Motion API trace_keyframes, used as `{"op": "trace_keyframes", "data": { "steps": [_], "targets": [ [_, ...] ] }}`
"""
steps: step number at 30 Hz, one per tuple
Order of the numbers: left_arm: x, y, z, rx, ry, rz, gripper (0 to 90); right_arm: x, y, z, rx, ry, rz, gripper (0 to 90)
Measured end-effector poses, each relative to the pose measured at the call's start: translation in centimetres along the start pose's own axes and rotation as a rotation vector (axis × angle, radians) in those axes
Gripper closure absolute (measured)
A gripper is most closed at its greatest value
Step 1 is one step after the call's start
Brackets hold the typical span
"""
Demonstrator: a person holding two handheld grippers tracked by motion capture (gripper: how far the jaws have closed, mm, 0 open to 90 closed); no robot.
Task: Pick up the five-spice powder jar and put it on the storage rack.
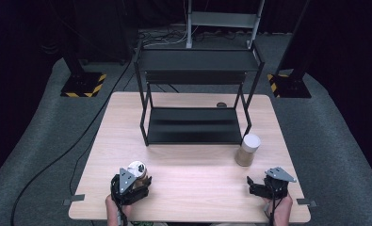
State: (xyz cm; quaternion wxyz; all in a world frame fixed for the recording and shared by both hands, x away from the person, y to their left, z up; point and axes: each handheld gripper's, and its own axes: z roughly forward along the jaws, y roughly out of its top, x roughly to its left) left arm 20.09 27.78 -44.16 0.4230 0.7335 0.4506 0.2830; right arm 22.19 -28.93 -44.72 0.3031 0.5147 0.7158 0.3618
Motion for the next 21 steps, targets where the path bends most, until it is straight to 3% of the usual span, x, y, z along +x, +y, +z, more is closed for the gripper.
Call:
{"op": "trace_keyframes", "data": {
  "steps": [21],
  "targets": [
    [-0.2, 0.7, 1.9, 0.004, -0.032, 0.003, 31.1, 0.1, 0.1, 0.1, 0.008, 0.000, -0.002, 0.8]
  ]
}}
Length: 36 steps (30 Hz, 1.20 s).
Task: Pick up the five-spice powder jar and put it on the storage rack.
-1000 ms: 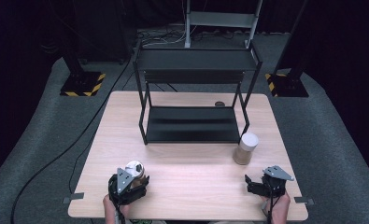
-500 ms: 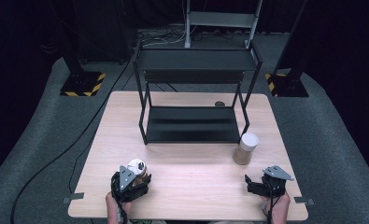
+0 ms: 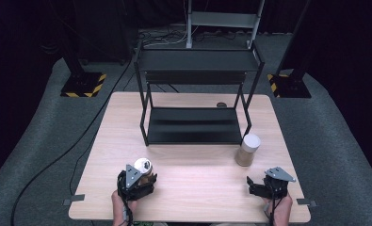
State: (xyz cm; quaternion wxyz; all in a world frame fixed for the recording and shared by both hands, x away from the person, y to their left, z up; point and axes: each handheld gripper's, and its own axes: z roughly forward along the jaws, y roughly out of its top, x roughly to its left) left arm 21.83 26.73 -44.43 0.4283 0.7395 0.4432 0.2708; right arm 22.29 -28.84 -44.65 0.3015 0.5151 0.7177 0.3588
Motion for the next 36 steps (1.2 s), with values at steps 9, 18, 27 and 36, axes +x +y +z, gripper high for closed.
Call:
{"op": "trace_keyframes", "data": {
  "steps": [9, 18, 27, 36],
  "targets": [
    [0.0, 0.4, 0.6, 0.001, -0.003, 0.006, 31.1, 0.0, 0.0, 0.0, 0.001, 0.001, -0.001, 0.8],
    [0.0, 0.7, 1.3, 0.001, -0.004, 0.006, 31.1, 0.0, 0.0, 0.0, 0.001, 0.001, -0.001, 0.8],
    [0.1, 1.3, 1.9, 0.001, -0.006, 0.011, 31.1, 0.0, 0.0, 0.0, 0.001, 0.001, -0.002, 0.8],
    [0.2, 1.8, 2.7, 0.005, -0.013, 0.016, 31.1, 0.0, 0.0, 0.0, 0.001, 0.001, -0.003, 0.8]
  ]
}}
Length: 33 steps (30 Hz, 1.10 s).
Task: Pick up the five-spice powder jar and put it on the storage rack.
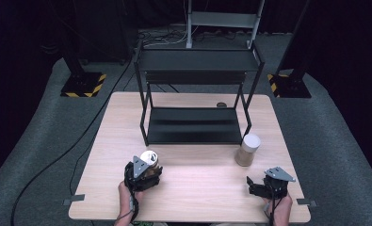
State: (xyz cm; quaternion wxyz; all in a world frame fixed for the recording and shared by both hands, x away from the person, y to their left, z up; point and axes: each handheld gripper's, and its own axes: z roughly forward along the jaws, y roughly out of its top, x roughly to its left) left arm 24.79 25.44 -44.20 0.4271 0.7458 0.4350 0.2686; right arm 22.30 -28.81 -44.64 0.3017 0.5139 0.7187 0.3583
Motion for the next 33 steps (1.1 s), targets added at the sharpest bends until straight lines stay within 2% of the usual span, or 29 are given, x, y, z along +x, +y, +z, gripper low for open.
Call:
{"op": "trace_keyframes", "data": {
  "steps": [33],
  "targets": [
    [0.1, 2.0, 3.1, 0.010, -0.021, 0.014, 31.1, 0.0, 0.0, 0.0, -0.003, -0.002, 0.000, 0.9]
  ]
}}
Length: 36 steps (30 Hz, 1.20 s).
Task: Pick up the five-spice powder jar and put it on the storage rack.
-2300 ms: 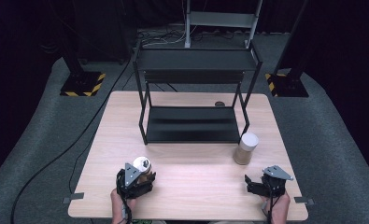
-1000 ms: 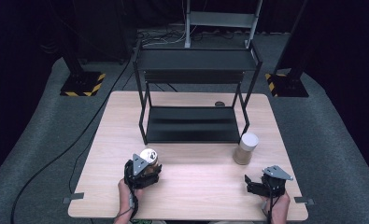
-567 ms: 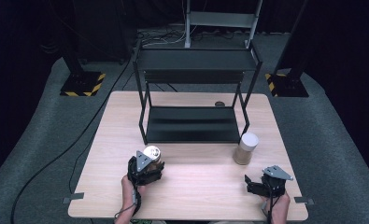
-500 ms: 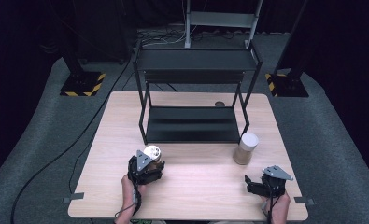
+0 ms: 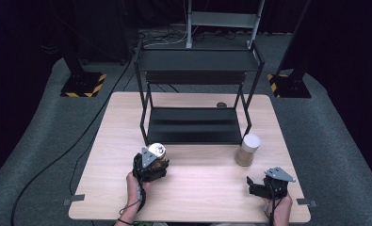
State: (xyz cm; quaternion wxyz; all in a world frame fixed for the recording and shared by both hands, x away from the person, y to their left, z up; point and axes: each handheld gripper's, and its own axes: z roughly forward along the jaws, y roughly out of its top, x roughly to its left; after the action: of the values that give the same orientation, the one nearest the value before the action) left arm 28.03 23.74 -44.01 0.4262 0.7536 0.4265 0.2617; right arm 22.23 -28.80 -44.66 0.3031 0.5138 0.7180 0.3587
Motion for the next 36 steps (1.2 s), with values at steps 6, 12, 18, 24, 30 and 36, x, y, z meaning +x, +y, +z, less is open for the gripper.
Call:
{"op": "trace_keyframes", "data": {
  "steps": [6, 12, 18, 24, 30, 36],
  "targets": [
    [0.0, 0.3, 0.6, 0.006, 0.001, 0.001, 31.1, 0.0, 0.0, 0.0, -0.001, -0.001, 0.000, 0.9],
    [0.1, 0.5, 1.1, 0.010, 0.000, 0.005, 31.1, 0.0, 0.0, 0.0, -0.002, 0.000, -0.001, 0.9],
    [0.1, 0.8, 1.5, 0.012, -0.001, 0.011, 31.1, 0.0, 0.0, 0.0, -0.002, 0.000, -0.001, 0.9],
    [0.1, 1.1, 2.0, 0.012, 0.000, 0.013, 31.1, 0.0, -0.1, 0.0, -0.003, 0.000, -0.001, 0.9],
    [0.2, 1.3, 2.4, 0.018, -0.003, 0.022, 31.1, 0.0, -0.1, 0.0, -0.004, 0.000, -0.002, 0.9],
    [0.2, 1.5, 2.9, 0.021, -0.008, 0.025, 31.1, 0.0, -0.1, 0.0, -0.007, 0.001, -0.005, 0.9]
  ]
}}
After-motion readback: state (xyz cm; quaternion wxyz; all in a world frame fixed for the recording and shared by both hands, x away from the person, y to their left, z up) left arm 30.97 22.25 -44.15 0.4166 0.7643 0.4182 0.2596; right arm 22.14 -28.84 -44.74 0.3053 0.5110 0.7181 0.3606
